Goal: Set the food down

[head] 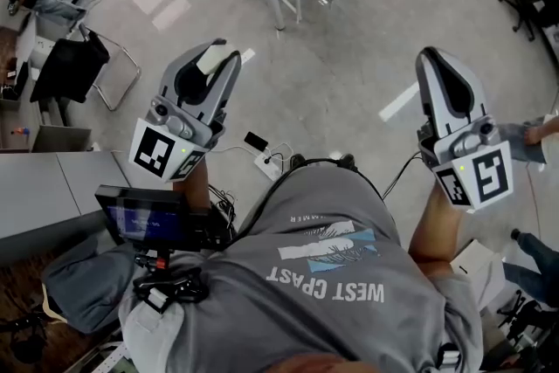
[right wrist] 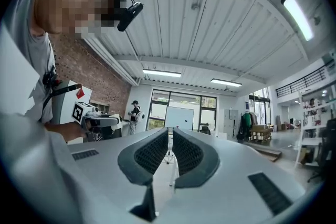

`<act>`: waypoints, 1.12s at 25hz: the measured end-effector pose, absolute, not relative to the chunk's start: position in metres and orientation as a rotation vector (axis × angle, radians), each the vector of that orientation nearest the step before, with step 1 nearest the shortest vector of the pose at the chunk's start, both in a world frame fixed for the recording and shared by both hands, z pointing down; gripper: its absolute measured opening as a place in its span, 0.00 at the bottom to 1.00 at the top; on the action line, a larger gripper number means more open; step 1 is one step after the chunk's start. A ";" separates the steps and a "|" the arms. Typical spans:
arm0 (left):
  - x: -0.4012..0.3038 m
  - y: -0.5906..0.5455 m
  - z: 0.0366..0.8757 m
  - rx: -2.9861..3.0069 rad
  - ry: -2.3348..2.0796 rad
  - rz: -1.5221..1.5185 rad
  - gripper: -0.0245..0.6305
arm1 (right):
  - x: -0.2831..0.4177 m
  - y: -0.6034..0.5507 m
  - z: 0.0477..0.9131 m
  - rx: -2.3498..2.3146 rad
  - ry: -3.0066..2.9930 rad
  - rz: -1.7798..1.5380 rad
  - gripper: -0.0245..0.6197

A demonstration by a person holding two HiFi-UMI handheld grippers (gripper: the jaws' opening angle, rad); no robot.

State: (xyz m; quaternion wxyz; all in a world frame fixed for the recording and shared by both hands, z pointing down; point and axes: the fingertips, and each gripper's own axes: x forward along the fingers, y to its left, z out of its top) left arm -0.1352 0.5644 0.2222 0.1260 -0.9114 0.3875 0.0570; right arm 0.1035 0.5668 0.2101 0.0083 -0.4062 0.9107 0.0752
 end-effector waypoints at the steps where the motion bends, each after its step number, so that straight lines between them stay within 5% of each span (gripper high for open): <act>1: -0.136 0.563 0.222 -2.656 1.128 0.166 0.19 | 0.102 0.566 0.210 -1.265 2.847 0.234 0.05; 28: -0.108 0.467 0.247 -2.737 1.074 0.135 0.19 | 0.105 0.474 0.227 -1.260 2.861 0.186 0.05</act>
